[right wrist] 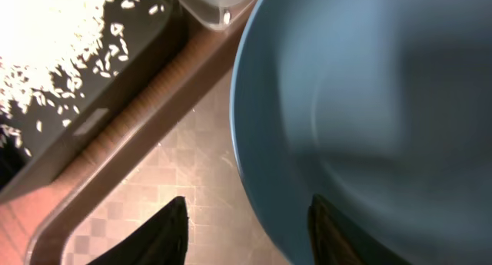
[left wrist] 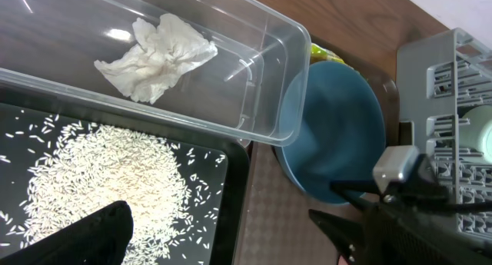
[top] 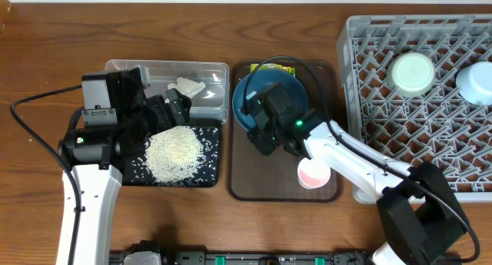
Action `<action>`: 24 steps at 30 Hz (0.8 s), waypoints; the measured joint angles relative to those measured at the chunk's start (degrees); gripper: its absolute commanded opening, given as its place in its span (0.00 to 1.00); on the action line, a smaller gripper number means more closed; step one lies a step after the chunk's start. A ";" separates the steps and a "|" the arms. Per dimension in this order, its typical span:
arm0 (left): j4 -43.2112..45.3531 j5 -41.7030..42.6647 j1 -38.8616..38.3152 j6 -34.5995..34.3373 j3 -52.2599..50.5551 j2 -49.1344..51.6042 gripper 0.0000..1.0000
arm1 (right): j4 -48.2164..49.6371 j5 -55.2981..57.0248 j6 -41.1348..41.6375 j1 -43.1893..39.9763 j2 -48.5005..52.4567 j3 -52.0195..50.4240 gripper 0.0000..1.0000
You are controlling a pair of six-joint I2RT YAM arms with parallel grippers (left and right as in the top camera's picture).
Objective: Sort waste into correct bins and load items into the dishwasher rack
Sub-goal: 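Grasp the blue plate's rim with the right gripper and tilt it up, then lift the blue plate and carry it right into the dish rack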
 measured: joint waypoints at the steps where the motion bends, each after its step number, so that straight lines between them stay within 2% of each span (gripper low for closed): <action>1: 0.00 0.00 0.00 0.00 0.00 0.00 0.98 | 0.61 -0.02 -0.35 0.00 0.02 -0.94 0.51; 5: 0.00 0.00 0.00 0.00 0.00 0.00 0.98 | 3.69 0.09 -1.75 0.00 0.00 -4.55 0.50; 7: 0.00 0.00 0.00 0.00 0.00 0.00 0.98 | 5.42 0.59 -2.23 0.00 0.02 -5.97 0.47; 11: 0.00 0.00 0.00 0.00 0.00 0.00 0.98 | 6.49 2.45 -3.37 0.00 0.02 -6.97 0.19; 16: 0.00 0.00 0.00 0.00 0.00 0.00 0.98 | 6.49 5.49 -3.82 0.02 0.02 -7.02 0.03; 24: 0.00 0.00 0.00 0.00 0.00 0.00 0.98 | 7.98 10.16 -4.00 0.02 0.02 -7.04 0.01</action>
